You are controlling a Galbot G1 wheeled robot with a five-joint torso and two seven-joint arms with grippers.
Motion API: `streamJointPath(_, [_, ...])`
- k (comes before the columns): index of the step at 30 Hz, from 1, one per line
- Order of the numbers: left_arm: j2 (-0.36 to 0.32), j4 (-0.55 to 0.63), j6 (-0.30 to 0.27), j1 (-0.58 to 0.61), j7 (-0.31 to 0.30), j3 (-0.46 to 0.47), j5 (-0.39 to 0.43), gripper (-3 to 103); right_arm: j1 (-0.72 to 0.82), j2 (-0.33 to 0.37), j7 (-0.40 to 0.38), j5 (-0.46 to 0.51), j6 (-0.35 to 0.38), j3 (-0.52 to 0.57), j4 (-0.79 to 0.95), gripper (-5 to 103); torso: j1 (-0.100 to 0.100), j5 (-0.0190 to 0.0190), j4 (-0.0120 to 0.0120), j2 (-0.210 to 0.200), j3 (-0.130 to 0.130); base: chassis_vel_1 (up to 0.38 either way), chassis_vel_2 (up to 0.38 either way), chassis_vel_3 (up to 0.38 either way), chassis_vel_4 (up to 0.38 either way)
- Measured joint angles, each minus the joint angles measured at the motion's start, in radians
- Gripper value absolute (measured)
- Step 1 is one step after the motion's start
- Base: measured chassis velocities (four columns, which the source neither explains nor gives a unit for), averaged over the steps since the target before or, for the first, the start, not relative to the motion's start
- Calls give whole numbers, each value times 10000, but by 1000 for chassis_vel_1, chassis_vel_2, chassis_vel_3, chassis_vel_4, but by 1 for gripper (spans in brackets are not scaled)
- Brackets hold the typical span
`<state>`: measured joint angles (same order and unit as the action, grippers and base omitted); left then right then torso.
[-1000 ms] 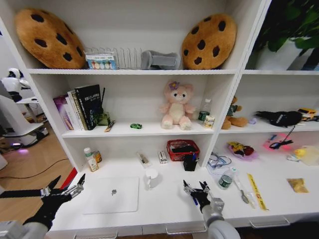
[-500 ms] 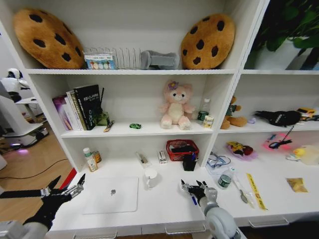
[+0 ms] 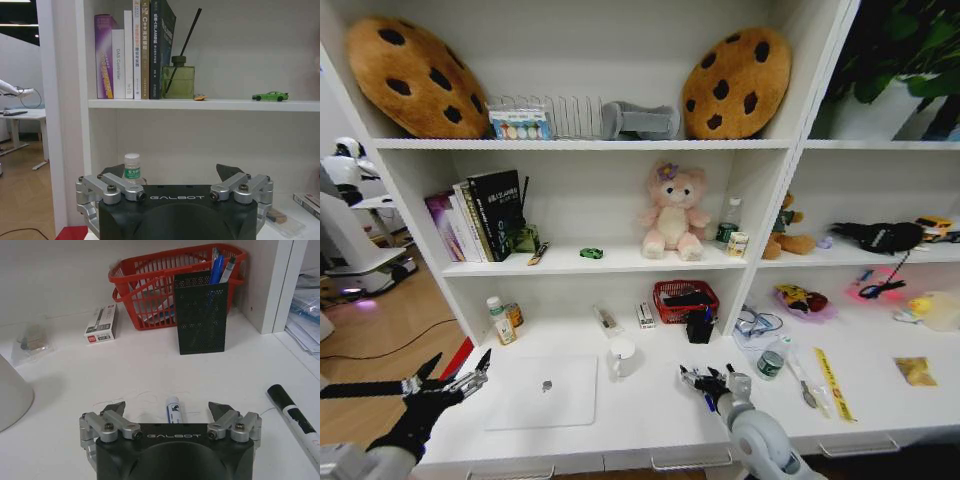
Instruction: Organize the objects on the table.
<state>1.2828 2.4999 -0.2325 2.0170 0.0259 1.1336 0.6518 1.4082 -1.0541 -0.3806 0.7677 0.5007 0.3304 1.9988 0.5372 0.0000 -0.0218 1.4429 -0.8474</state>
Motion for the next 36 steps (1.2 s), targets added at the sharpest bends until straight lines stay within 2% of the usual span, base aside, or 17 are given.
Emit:
streamJointPath(4, [0,0,0,0,0,0,0,100,-18,27,95,-57,-52,-11,-127,92,0,1,0,0,0,0,0,0,0])
streamJointPath(8, [0,0,0,0,0,0,0,100,-66,35,130,-56,-96,-15,-224,79,-1,1,0,0,0,0,0,0,0])
streamJointPath(11, [0,0,0,0,0,0,0,100,-125,92,186,-64,-93,-45,-315,74,-1,0,0,0,0,0,0,0,0])
streamJointPath(15, [0,0,0,0,0,0,0,100,-265,149,311,-133,-79,-203,-469,52,-1,-2,0,1,0,0,0,0,0])
streamJointPath(18, [0,0,0,0,0,0,0,100,-304,141,433,-294,-156,-259,-562,47,-1,-1,0,1,1,0,0,0,0])
streamJointPath(21, [0,0,0,-1,0,0,0,100,-352,145,467,-365,-199,-357,-631,30,-1,-1,1,2,1,0,0,0,0])
streamJointPath(22, [0,0,0,-1,0,0,0,100,-352,145,467,-365,-199,-357,-631,30,-1,-1,1,2,1,0,0,0,0])
streamJointPath(25, [0,0,0,0,0,0,0,100,-362,190,466,-280,-207,-356,-632,14,-1,2,1,1,1,0,0,0,0])
streamJointPath(31, [0,0,0,-1,1,0,0,100,-362,244,466,-386,-296,-254,-663,13,0,2,0,1,0,0,0,0,0])
streamJointPath(33, [0,0,0,0,0,0,0,100,-344,236,605,-936,-543,-152,-707,13,-1,3,0,0,0,0,0,0,0])
streamJointPath(36, [0,0,0,0,0,0,0,100,-317,241,801,-1255,-830,-21,-541,13,0,3,-1,0,0,0,0,0,0])
